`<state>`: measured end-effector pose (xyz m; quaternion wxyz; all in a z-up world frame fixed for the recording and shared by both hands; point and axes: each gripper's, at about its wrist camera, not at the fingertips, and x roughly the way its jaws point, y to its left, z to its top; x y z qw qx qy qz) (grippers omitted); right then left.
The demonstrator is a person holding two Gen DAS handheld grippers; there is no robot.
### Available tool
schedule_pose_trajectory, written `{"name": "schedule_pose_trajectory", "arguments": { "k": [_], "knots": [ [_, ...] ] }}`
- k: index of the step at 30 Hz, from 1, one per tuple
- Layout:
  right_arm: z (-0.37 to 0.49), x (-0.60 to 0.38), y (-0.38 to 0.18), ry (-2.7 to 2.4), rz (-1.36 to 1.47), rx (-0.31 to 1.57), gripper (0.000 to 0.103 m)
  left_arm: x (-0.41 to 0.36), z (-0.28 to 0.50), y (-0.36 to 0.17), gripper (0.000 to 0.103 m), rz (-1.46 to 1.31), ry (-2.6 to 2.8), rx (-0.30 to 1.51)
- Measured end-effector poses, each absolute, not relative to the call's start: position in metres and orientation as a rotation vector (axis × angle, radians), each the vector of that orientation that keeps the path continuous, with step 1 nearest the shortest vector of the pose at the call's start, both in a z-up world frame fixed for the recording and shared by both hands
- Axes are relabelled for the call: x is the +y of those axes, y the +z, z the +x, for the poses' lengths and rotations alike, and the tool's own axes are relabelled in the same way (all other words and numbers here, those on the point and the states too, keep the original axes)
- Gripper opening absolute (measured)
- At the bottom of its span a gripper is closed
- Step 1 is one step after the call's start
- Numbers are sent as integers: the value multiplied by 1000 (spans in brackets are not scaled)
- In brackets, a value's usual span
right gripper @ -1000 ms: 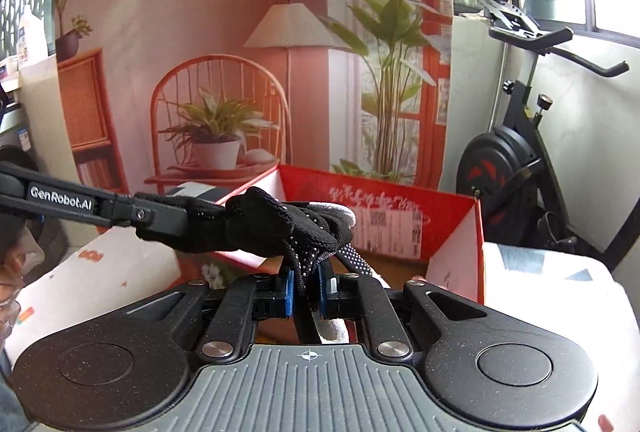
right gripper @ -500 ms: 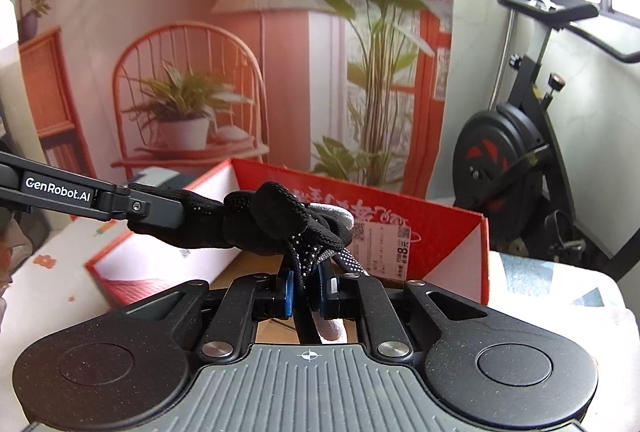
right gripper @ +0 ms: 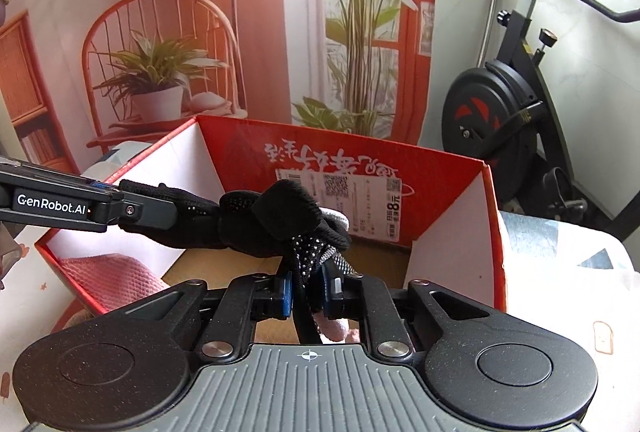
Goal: Organize soft objects
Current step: 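Lift the black gloves with the left tool into the red box and release, then move the left tool back to the green tasseled pouch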
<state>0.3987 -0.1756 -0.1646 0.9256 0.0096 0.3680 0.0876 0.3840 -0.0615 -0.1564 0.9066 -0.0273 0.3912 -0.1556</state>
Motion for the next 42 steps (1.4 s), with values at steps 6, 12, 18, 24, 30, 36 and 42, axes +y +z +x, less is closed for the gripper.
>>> {"name": "schedule_pose_trajectory", "arguments": {
  "k": [6, 12, 18, 24, 30, 36, 42],
  "knots": [
    [392, -178, -168, 124, 11, 752, 31, -65, 380, -155, 50, -3, -295, 797],
    [371, -176, -160, 77, 7, 711, 52, -55, 368, -142, 54, -9, -304, 769],
    [340, -173, -148, 17, 86, 673, 76, -38, 334, -120, 60, -23, -330, 713],
    [300, -161, -141, -53, 106, 609, 103, -18, 295, -113, 91, -17, -320, 653],
    [267, -156, -142, -52, 122, 606, 103, 3, 263, -130, 93, 7, -276, 683],
    [237, -147, -151, -42, 134, 629, 103, 37, 238, -154, 93, -134, -200, 733],
    [211, -132, -169, -29, 132, 684, 103, 57, 215, -167, 93, -128, -168, 760]
  ]
}}
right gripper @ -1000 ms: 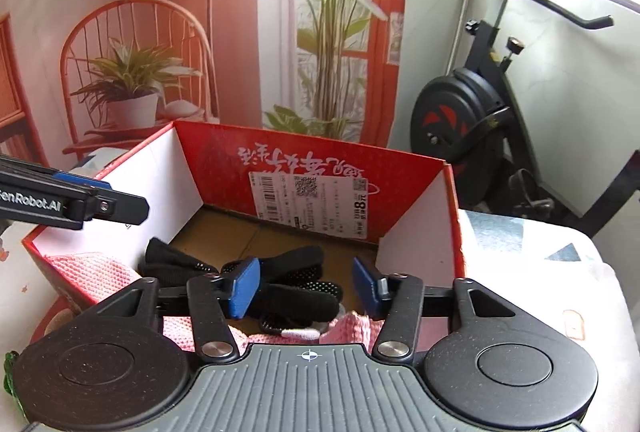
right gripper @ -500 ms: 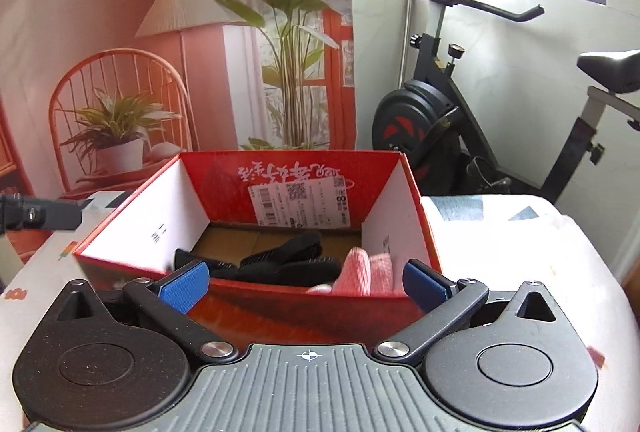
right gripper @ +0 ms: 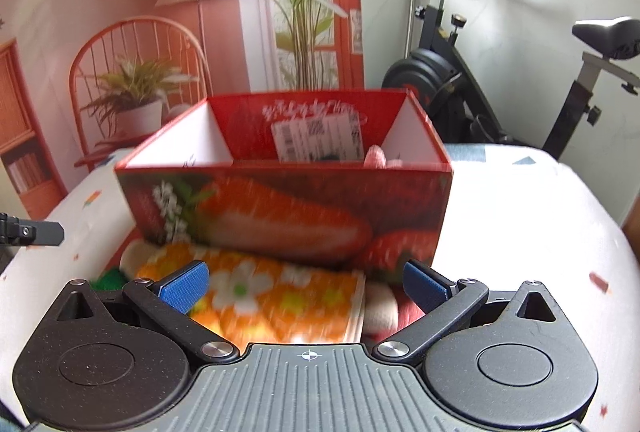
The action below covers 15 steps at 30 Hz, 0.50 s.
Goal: Organize soft objects
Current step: 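Move the left tool back to the green tasseled pouch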
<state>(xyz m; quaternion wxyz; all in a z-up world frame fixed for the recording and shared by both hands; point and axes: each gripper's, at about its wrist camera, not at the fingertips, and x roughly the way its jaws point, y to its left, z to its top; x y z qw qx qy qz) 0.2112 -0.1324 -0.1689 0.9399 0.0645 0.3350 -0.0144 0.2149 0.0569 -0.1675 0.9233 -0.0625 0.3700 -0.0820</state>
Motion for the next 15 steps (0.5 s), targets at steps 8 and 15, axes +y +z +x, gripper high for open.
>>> {"name": "schedule_pose_trajectory", "arguments": {
  "k": [8, 15],
  "knots": [
    [190, -119, -193, -21, 158, 747, 103, 73, 197, -192, 92, -254, -129, 820],
    [185, -115, -195, -20, 142, 722, 102, 71, 191, -211, 88, -287, -130, 876]
  ]
}}
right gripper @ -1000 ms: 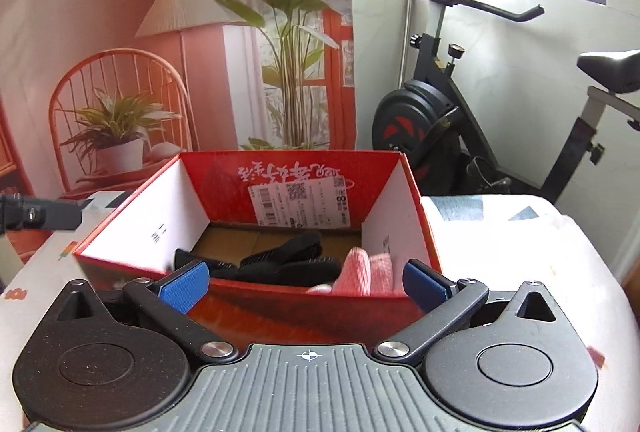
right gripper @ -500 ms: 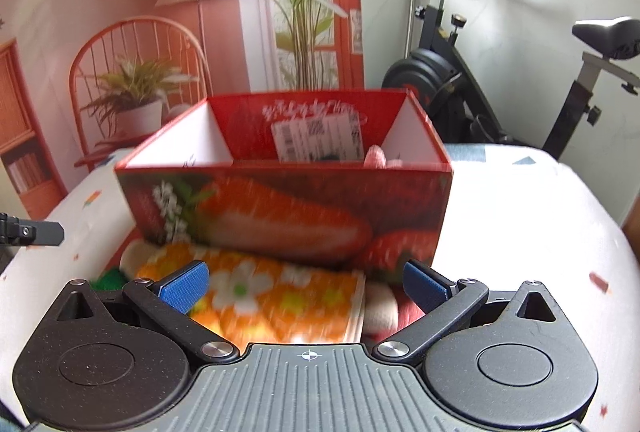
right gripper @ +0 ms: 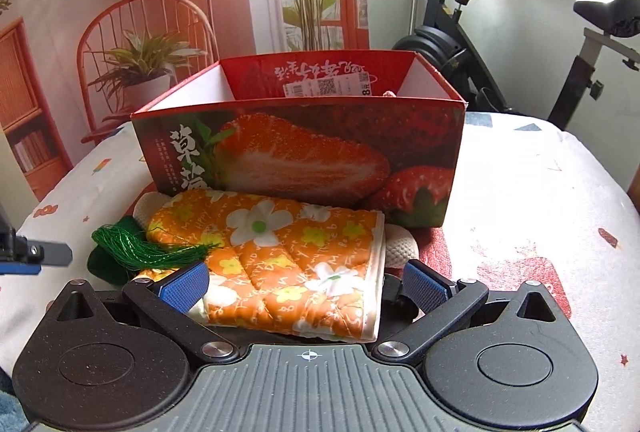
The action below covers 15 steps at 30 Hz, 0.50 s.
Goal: Organize soft objects
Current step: 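Move the left tool back to the green tasseled pouch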
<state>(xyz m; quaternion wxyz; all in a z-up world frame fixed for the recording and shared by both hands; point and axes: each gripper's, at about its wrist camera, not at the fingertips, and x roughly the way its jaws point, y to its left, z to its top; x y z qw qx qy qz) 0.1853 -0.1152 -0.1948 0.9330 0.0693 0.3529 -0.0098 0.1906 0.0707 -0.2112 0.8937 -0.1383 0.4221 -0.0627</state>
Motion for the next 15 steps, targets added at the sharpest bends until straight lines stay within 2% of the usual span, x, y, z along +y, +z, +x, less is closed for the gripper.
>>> {"name": "schedule_pose_trajectory", "arguments": {
  "k": [5, 7, 15],
  "knots": [
    [187, -121, -199, -38, 155, 746, 102, 66, 190, -212, 87, -271, -138, 870],
    [187, -122, -201, -36, 158, 750, 101, 65, 189, -213, 81, -267, -137, 874],
    [187, -117, -207, -13, 152, 757, 100, 54, 201, -226, 69, -222, -163, 902]
  ]
}}
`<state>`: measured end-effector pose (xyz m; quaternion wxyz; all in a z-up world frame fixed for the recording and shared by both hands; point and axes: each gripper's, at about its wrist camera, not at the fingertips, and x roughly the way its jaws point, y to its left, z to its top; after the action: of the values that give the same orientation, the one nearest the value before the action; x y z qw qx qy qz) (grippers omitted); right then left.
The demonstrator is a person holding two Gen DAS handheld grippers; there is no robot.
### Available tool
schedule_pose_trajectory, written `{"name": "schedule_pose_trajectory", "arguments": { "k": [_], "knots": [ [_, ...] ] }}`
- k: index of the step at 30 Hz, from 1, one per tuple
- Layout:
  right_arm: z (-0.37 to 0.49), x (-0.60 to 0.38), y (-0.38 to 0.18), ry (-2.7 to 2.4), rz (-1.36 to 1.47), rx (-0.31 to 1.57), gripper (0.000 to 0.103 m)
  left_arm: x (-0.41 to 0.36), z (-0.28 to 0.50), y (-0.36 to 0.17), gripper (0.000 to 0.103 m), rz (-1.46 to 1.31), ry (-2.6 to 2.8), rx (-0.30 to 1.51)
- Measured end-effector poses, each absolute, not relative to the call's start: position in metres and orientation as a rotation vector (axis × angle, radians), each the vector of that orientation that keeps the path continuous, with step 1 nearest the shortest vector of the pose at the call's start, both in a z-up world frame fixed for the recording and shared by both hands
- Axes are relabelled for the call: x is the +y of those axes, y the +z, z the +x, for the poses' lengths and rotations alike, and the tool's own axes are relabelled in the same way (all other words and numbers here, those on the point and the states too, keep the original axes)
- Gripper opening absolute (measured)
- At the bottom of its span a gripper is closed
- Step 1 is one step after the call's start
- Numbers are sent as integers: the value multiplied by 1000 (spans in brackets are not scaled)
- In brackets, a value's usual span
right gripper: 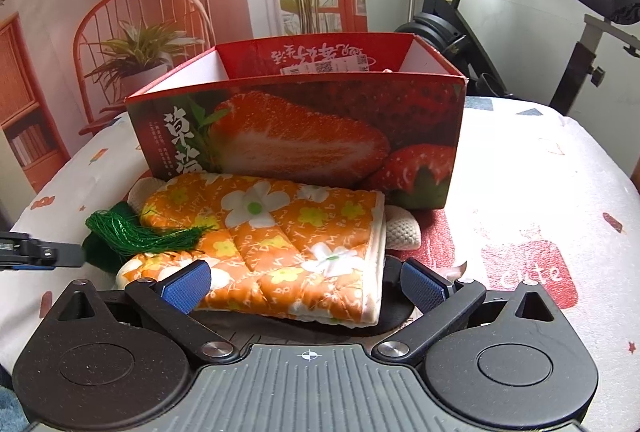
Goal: Organize soft objects
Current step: 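Move the left tool back to the green tasseled pouch, then close the left tool on the green tasseled pouch and lift it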
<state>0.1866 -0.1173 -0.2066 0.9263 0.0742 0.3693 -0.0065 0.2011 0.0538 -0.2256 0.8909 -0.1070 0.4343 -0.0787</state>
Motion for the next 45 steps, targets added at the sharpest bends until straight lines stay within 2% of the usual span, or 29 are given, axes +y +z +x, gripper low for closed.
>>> {"name": "schedule_pose_trajectory", "arguments": {
  "k": [14, 16, 19, 27, 32, 38, 45],
  "knots": [
    [186, -108, -210, 7, 125, 761, 99, 44, 245, -247, 69, -228, -264, 949],
    [187, -109, -211, 9, 127, 765, 99, 45, 246, -247, 55, -239, -277, 932],
    [188, -109, -212, 12, 127, 767, 99, 43, 245, -239, 53, -235, -282, 910],
    [191, -110, -215, 19, 146, 773, 99, 44, 238, -188, 53, -220, -278, 788],
    [190, -112, -214, 17, 150, 767, 99, 36, 242, -166, 53, -263, -335, 777],
    [189, -113, -214, 16, 160, 767, 98, -14, 253, -182, 53, -234, -458, 868],
    [186, -116, -209, 43, 162, 743, 90, -58, 265, -200, 53, -212, -558, 941]
  ]
}}
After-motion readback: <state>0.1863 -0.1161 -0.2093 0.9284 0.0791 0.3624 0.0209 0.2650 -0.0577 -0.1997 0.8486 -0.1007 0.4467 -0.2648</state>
